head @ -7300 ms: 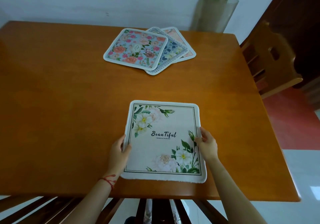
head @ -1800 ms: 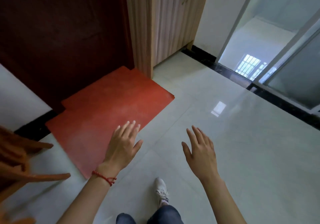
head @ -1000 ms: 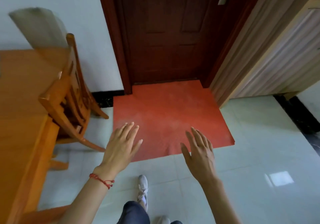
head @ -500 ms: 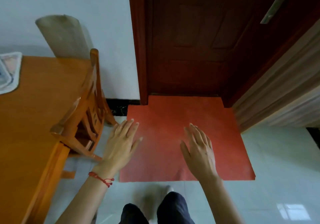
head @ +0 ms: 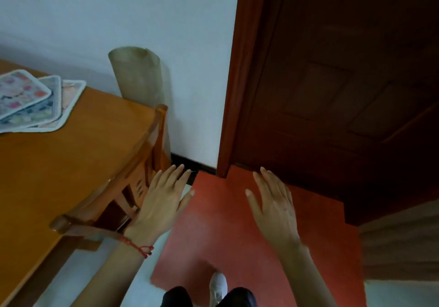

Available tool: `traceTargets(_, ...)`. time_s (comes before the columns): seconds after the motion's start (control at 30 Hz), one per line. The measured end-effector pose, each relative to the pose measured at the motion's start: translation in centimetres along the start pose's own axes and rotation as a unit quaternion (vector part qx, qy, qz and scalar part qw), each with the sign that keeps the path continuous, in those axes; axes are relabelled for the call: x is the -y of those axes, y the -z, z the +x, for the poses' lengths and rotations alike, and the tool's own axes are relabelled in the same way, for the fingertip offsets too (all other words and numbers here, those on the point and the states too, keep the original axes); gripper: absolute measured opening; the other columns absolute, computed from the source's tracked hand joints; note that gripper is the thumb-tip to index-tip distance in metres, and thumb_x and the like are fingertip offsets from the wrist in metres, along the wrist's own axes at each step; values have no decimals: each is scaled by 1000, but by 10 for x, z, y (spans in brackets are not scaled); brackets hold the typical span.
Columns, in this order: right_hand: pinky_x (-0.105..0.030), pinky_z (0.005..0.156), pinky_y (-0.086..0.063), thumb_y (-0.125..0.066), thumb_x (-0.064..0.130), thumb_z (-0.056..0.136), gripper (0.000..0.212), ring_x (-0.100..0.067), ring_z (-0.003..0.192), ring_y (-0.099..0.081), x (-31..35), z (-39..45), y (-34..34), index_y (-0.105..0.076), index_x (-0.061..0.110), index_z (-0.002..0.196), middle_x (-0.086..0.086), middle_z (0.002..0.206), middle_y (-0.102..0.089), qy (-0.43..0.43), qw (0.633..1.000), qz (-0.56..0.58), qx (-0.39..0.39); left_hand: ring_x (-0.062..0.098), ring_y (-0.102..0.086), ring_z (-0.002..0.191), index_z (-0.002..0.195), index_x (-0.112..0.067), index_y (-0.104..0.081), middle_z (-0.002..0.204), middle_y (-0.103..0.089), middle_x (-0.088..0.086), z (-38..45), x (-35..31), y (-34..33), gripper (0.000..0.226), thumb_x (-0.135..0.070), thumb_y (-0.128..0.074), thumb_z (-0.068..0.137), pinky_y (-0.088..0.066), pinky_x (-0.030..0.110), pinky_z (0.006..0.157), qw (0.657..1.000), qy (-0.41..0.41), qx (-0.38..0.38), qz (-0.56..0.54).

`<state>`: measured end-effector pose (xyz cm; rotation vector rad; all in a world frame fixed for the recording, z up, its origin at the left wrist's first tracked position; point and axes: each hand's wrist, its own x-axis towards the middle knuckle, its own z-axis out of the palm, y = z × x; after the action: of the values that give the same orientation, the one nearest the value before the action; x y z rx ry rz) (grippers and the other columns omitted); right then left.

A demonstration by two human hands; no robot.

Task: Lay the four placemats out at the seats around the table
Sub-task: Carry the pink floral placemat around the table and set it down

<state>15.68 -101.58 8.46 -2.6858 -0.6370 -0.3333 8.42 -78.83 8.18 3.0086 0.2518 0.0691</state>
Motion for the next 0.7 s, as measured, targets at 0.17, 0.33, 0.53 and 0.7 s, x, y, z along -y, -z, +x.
traceTargets(0.17,-40,99,-40,-17,46,96,61,-27,120,-52,-3,50,-15,-59,8,120,-12,128,-57,49,998,15,23,30,-52,121,125,-7,-55,128,-58,13,23,15,0,56,-42,-26,93,-26,40,105,998,61,-16,6)
traceTargets(0.33,-40,99,-37,-30,43,93,52,-27,120,-52,13,88,-36,-58,9,121,-12,129,-56,86,994,34,50,29,-50,124,126,-8,-55,130,-57,12,39,37,9,64,-48,-14,96,-33,45,104,994,112,-9,5)
traceTargets(0.53,-39,101,-37,-37,39,90,48,-26,121,-51,49,133,-62,-58,10,121,-11,129,-57,128,988,40,73,31,-49,125,127,-8,-54,132,-55,13,58,80,13,71,-52,-7,97,-35,51,102,989,149,-15,4)
traceTargets(0.7,-45,98,-40,-36,39,90,49,-29,121,-51,87,176,-86,-58,9,121,-13,129,-56,156,982,53,89,31,-51,123,128,-10,-53,131,-56,13,75,124,17,66,-50,-12,96,-32,48,102,982,189,-20,4)
